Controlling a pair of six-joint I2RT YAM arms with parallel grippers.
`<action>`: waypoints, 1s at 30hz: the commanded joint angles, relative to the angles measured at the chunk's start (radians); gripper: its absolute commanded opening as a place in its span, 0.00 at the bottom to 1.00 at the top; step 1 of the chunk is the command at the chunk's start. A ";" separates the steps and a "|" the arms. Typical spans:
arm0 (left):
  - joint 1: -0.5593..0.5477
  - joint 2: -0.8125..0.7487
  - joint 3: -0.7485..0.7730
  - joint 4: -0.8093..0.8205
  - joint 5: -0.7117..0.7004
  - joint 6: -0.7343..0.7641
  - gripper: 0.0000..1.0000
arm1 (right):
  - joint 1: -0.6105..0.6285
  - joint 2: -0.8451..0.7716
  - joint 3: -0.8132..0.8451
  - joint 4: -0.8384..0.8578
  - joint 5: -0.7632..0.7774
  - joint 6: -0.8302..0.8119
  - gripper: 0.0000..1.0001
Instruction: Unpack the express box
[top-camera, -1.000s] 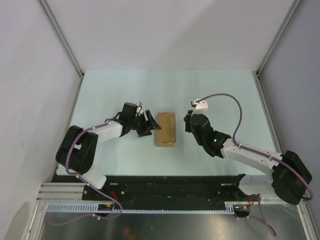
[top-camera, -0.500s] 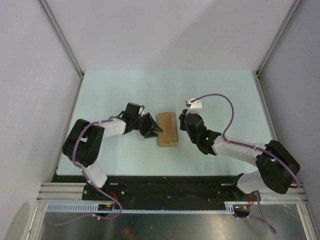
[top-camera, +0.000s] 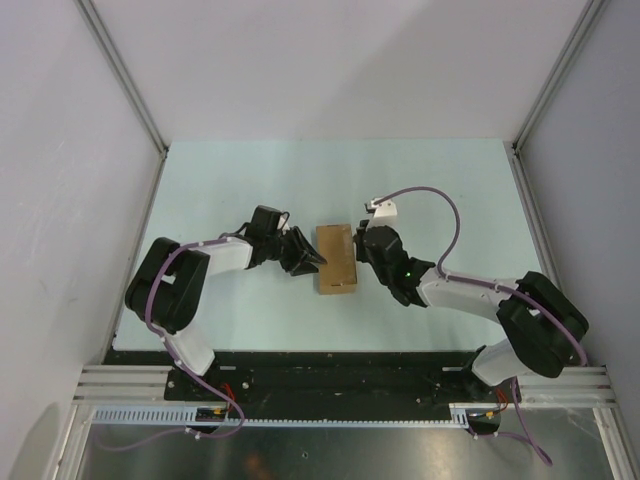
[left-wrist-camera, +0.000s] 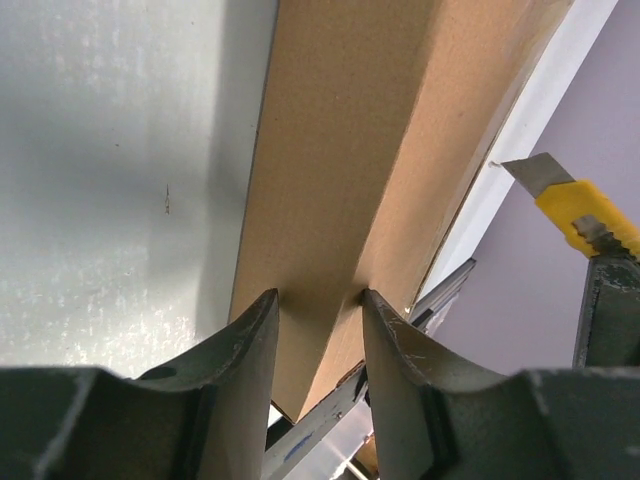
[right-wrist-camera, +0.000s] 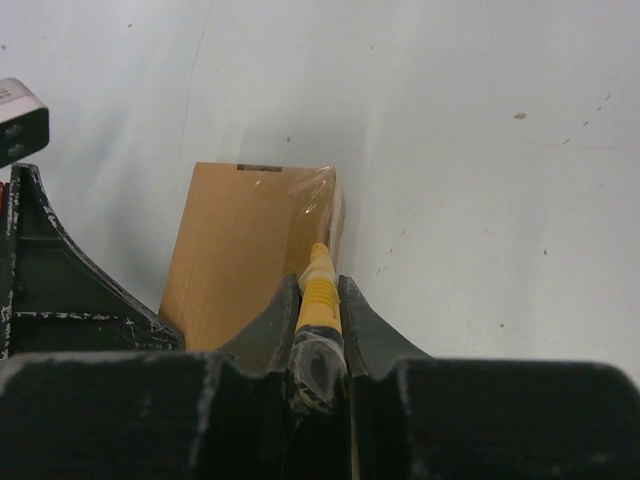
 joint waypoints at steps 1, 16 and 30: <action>-0.008 0.025 -0.023 -0.032 -0.029 -0.001 0.42 | -0.002 0.018 0.043 0.035 0.001 0.017 0.00; 0.018 0.032 -0.035 -0.033 -0.004 0.009 0.40 | 0.000 0.064 0.064 0.009 0.011 0.012 0.00; 0.028 0.038 -0.038 -0.033 0.007 -0.011 0.37 | 0.031 0.063 0.066 -0.037 0.080 -0.087 0.00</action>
